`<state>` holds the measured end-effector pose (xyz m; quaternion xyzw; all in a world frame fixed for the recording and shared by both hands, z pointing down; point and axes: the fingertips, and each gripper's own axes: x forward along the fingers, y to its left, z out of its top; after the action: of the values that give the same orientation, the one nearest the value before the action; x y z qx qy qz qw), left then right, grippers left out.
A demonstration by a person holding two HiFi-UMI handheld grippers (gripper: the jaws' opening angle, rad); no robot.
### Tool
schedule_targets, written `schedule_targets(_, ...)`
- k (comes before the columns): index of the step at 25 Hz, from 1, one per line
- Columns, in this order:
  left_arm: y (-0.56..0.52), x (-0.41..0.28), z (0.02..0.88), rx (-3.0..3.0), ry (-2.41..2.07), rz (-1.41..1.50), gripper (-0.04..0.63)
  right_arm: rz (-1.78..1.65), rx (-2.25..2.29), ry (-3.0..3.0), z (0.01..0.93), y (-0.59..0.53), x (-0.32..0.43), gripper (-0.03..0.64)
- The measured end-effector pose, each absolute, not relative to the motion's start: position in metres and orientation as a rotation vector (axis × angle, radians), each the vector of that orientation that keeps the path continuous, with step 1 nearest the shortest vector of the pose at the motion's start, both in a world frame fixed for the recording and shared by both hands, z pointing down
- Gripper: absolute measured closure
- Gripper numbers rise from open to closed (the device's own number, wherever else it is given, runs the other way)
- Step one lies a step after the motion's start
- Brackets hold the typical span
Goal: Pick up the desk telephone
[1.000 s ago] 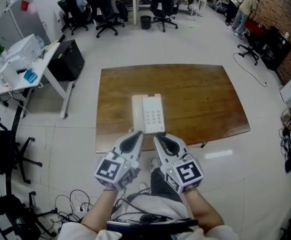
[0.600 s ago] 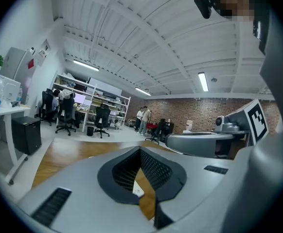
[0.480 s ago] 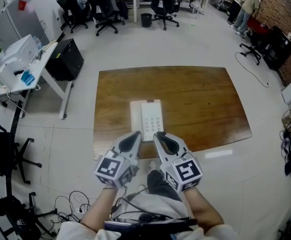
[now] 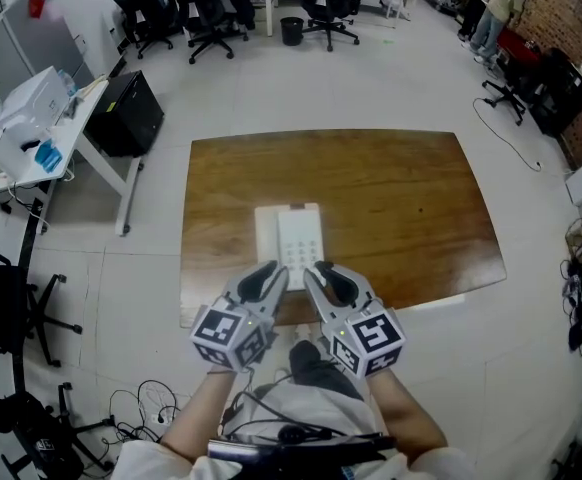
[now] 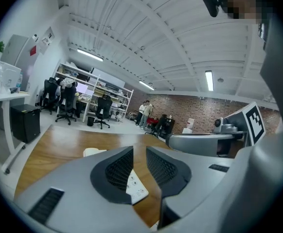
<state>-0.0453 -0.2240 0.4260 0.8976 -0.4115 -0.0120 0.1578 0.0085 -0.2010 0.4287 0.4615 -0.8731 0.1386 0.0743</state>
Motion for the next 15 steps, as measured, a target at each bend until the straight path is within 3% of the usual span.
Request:
schedule_targets(1,-0.227,-0.044,0.429,2.558,-1.168,-0.025,0.499,0.424,1.382,-2.617,0.432,-0.204,0.010,0.531)
schedule_targets(5,-0.237,-0.047,0.444,2.520,-1.187,0.022,0.496,0.484,1.360,-2.607,0.447,-0.216,0.012,0.531)
schedule_targets(6,-0.240,-0.048,0.449,2.509,-1.187,0.036,0.486,0.511,1.349,-2.608,0.451,-0.219,0.012,0.498)
schedule_targets(8,-0.247,-0.053,0.461,2.478,-1.173,0.066,0.402,0.567,1.332,-2.607,0.459,-0.226,0.010,0.454)
schedule_targets(12,-0.260,-0.060,0.486,2.417,-1.177,0.123,0.400,0.618,1.331,-2.577,0.477,-0.236,0.014,0.453)
schedule_targets(15,-0.266,-0.060,0.508,2.365,-1.146,0.171,0.310,0.676,1.333,-2.557,0.491,-0.244,0.022,0.453)
